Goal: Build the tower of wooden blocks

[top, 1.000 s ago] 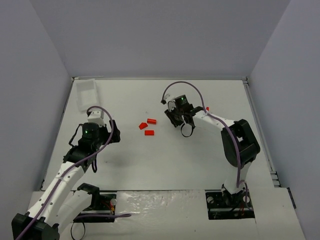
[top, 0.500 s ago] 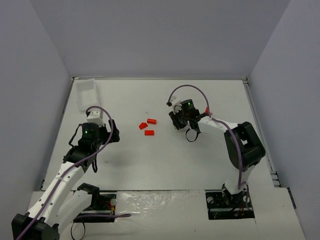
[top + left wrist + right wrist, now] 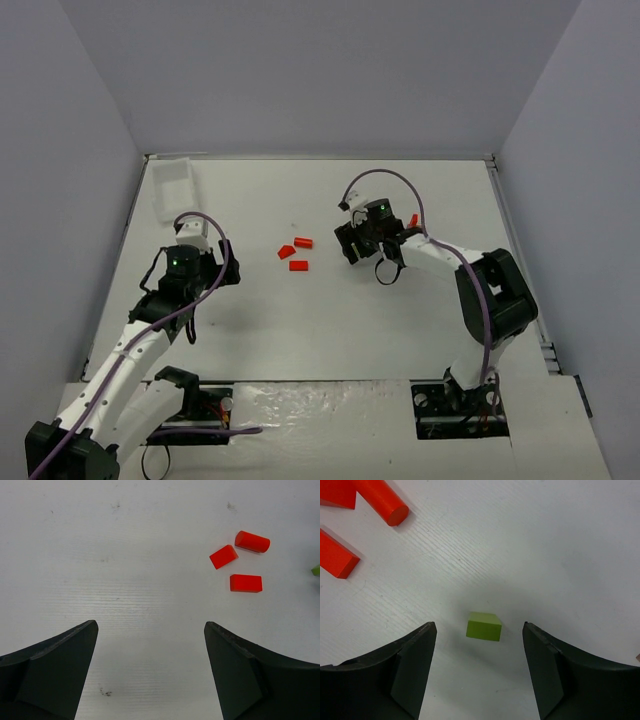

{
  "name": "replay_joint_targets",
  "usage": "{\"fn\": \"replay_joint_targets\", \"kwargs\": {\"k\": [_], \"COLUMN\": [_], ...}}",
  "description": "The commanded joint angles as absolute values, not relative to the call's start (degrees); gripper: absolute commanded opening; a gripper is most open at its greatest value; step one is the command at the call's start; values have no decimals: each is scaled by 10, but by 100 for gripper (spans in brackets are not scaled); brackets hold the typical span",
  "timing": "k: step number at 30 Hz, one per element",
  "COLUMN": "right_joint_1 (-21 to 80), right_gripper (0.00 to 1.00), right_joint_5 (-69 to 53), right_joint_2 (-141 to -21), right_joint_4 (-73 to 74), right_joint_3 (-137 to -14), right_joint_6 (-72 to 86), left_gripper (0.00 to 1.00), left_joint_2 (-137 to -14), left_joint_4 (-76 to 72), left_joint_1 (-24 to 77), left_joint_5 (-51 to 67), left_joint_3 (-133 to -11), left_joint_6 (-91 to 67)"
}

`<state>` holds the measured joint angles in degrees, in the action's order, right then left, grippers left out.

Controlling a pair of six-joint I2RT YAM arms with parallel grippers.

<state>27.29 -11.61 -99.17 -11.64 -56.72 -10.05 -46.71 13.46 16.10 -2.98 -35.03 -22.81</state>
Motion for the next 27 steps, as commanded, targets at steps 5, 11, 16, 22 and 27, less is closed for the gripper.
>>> {"fn": "replay_joint_targets", "kwargs": {"k": [5, 11, 16, 22, 27], "right_joint_1": [286, 319, 332, 337, 338], "right_gripper": [78, 80, 79, 80, 71], "right_joint_5": [48, 168, 171, 175, 167], "right_joint_2": [-895, -930, -963, -1007, -1035], "right_joint_4": [-61, 117, 176, 193, 197], "right_joint_3": [-640, -733, -756, -771, -782], "right_joint_6": [67, 206, 295, 345, 367], "left_gripper": [86, 86, 86, 86, 86], "left_joint_2": [-474, -479, -483, -485, -486], "left_joint_4": [100, 104, 105, 101, 100], "left_joint_1": [158, 158, 158, 158, 158], "left_joint_5": [-33, -35, -39, -38, -38], "left_joint_3": [-357, -360, -362, -361, -360], "left_joint_6": [-236, -237, -238, -242, -244]}}
